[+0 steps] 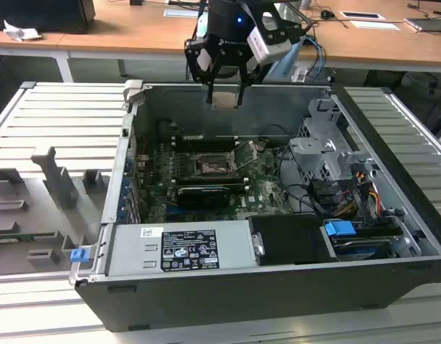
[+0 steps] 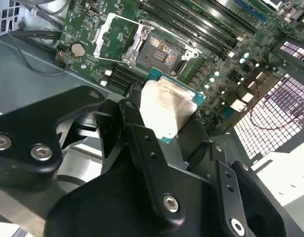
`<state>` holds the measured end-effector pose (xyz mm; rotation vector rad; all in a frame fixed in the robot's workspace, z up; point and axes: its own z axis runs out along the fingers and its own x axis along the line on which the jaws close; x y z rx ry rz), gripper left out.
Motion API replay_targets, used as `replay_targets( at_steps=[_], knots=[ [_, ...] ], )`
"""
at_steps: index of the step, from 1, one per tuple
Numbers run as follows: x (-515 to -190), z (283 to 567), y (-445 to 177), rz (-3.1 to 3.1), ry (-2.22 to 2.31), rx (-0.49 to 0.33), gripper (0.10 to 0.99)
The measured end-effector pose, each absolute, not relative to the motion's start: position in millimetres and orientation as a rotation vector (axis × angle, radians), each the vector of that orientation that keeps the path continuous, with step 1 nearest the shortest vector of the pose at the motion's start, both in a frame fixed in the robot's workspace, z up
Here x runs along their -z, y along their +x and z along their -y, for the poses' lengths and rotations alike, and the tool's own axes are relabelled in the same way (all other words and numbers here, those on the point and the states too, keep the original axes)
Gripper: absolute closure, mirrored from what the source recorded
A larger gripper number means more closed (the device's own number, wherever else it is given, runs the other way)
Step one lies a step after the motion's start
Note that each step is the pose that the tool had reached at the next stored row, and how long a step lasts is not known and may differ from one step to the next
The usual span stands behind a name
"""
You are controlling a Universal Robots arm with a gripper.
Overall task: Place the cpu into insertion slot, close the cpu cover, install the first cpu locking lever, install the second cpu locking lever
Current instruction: 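Place the cpu into insertion slot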
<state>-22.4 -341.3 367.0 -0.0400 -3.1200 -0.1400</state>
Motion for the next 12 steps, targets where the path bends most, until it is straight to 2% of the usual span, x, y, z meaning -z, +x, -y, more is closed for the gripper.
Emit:
replay_targets(
  at_steps=[12],
  knots=[
    [-366.7, 341.3, -22.4, 3.120, -0.138, 0.141, 0.545]
  ],
)
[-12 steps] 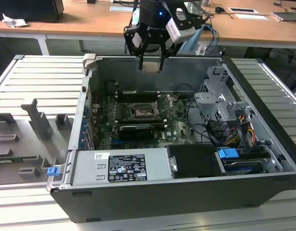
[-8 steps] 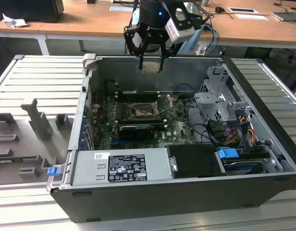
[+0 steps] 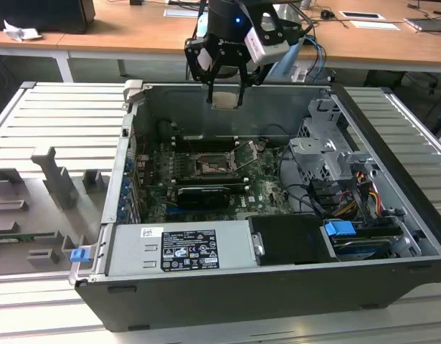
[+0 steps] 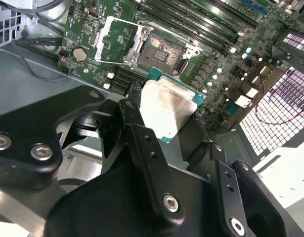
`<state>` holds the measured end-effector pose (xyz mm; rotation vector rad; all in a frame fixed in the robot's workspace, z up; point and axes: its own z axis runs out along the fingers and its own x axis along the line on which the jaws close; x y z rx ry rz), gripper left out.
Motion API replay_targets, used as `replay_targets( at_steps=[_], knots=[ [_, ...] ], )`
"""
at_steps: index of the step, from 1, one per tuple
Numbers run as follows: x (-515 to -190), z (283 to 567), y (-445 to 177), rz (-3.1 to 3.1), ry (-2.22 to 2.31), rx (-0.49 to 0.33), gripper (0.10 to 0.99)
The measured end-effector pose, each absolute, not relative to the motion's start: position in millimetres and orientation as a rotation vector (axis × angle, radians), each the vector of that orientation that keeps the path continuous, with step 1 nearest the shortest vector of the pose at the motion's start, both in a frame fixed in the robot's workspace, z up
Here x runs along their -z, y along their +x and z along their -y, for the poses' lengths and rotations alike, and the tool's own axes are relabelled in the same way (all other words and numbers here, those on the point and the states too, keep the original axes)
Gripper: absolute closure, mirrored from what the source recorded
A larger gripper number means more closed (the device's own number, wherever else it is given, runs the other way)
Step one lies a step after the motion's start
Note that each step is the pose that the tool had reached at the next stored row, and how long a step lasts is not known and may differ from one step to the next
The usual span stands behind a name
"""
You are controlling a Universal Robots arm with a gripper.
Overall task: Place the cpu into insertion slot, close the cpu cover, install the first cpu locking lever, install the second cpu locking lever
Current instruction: 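Place the cpu into insertion slot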
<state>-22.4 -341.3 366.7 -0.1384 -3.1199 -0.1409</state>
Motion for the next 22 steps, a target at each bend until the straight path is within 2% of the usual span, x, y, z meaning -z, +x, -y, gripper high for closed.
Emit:
replay_targets(
  at_steps=[22],
  knots=[
    [-364.9, 341.3, -22.6, 3.097, -0.474, 0.143, 0.545]
  ],
)
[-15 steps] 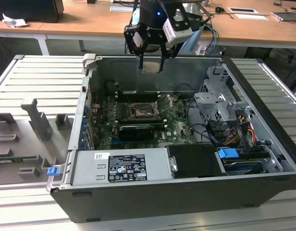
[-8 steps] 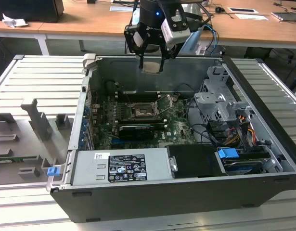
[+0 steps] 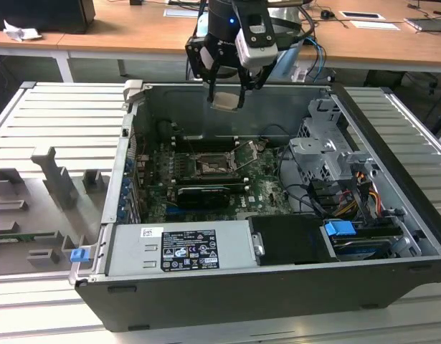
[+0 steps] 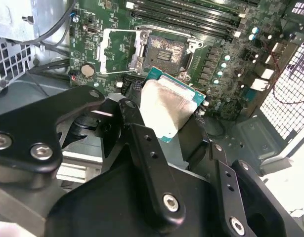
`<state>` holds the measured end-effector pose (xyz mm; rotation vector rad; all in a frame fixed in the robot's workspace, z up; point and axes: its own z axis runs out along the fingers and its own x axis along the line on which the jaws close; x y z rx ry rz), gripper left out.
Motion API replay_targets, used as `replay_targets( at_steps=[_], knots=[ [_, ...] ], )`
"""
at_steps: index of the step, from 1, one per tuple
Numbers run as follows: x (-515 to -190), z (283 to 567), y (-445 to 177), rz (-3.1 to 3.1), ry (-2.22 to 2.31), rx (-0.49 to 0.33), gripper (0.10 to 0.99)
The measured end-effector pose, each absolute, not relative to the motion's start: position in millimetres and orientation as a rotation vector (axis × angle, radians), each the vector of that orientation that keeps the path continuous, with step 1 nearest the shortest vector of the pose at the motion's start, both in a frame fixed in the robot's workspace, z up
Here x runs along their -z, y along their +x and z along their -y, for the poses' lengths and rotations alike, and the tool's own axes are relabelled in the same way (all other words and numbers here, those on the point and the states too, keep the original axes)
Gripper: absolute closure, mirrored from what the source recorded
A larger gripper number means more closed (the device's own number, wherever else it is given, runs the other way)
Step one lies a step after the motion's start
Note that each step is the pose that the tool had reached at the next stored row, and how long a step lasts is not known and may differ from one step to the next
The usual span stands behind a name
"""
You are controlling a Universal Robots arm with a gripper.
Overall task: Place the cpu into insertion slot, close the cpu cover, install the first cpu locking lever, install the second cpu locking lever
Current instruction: 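Place the cpu into insertion slot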
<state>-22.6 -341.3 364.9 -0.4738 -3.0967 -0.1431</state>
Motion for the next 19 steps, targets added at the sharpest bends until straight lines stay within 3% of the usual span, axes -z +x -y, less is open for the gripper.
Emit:
replay_targets(
  at_steps=[19],
  knots=[
    [-358.0, 341.3, -22.6, 3.075, -0.631, 0.143, 0.545]
  ],
)
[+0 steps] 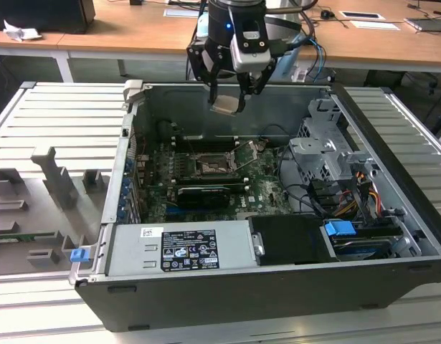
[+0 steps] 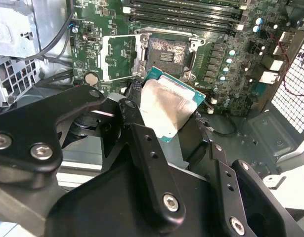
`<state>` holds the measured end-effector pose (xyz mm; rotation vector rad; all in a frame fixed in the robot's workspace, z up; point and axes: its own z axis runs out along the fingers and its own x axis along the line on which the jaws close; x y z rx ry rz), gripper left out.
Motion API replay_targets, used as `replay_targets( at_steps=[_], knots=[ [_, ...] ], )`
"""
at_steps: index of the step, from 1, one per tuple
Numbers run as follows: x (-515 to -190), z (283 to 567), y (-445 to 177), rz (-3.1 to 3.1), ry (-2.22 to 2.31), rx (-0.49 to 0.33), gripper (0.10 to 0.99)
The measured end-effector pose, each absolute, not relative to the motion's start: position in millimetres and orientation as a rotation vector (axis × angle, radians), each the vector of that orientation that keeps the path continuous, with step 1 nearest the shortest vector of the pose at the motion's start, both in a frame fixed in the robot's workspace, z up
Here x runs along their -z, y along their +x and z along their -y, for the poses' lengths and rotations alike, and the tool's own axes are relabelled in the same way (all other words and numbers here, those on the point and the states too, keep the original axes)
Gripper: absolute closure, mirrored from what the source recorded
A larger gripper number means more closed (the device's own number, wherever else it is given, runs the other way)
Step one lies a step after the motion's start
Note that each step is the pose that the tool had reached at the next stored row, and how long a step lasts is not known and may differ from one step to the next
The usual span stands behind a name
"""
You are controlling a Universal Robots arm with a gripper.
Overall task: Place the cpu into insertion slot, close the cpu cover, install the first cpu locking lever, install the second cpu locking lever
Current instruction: 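Place the cpu into insertion slot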
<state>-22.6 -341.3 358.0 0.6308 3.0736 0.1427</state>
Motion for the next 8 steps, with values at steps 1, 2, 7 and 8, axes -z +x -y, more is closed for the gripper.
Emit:
replay_targets(
  at_steps=[1, 2, 7, 8],
  knots=[
    [-357.7, 341.3, -22.6, -3.071, 0.644, -0.143, 0.545],
    [-357.1, 341.3, -22.6, -3.065, 0.665, -0.143, 0.545],
    [-355.7, 341.3, -22.6, -3.049, 0.727, -0.142, 0.545],
    [-355.4, 341.3, -22.6, -3.048, 0.732, -0.142, 0.545]
  ],
)
